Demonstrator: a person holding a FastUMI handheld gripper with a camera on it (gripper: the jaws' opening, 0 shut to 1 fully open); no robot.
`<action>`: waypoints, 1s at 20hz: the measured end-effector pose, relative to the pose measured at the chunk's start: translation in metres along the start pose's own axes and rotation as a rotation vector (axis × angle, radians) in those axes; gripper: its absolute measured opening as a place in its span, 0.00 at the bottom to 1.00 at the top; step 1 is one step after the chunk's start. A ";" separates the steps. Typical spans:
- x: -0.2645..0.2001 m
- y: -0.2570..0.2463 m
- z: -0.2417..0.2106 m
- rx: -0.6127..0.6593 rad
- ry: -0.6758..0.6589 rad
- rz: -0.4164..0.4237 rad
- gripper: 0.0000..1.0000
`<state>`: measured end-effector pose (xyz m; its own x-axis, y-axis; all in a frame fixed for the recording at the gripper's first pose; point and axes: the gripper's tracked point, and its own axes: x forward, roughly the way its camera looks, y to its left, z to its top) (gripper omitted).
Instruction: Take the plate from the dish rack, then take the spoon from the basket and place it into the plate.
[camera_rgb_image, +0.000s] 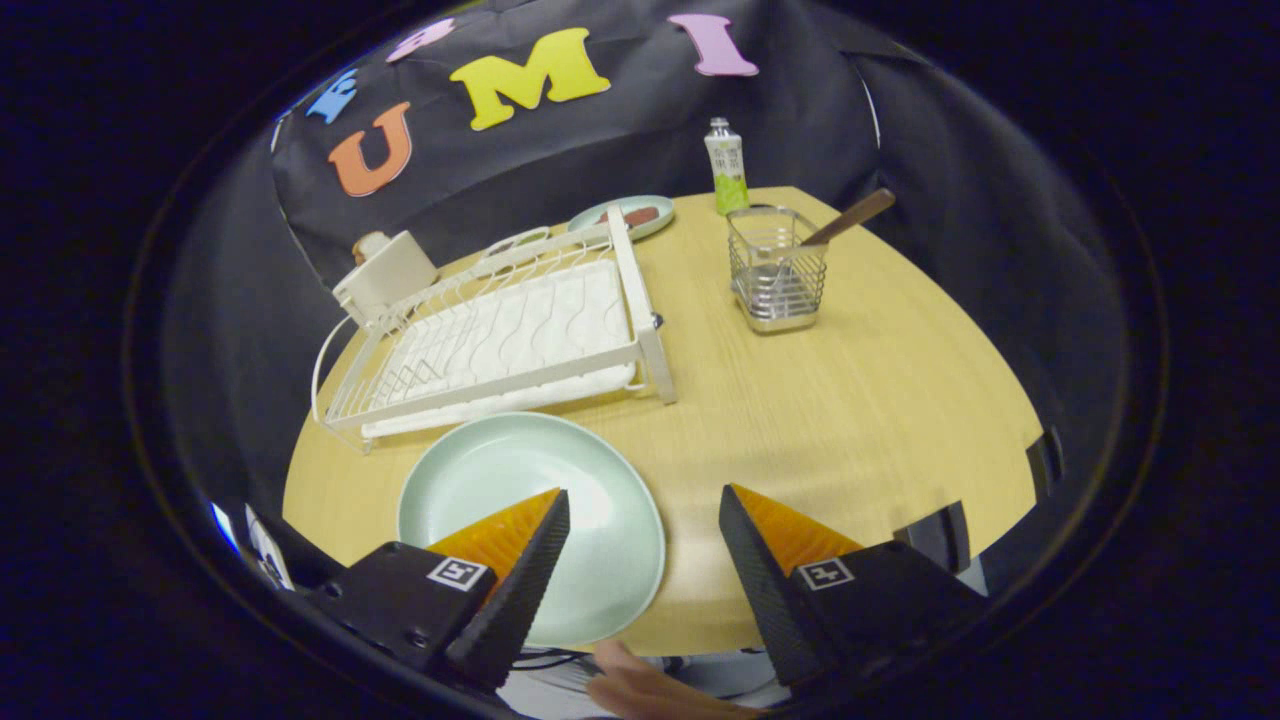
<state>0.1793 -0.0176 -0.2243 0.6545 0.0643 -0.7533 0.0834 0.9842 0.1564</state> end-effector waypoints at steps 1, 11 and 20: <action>-0.001 -0.003 0.003 -0.005 -0.016 -0.004 0.98; 0.008 -0.079 0.072 -0.008 -0.310 -0.052 0.99; 0.035 -0.136 0.147 -0.033 -0.518 0.004 0.96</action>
<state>0.3014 -0.1738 -0.1783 0.9414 -0.0143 -0.3370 0.0624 0.9892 0.1323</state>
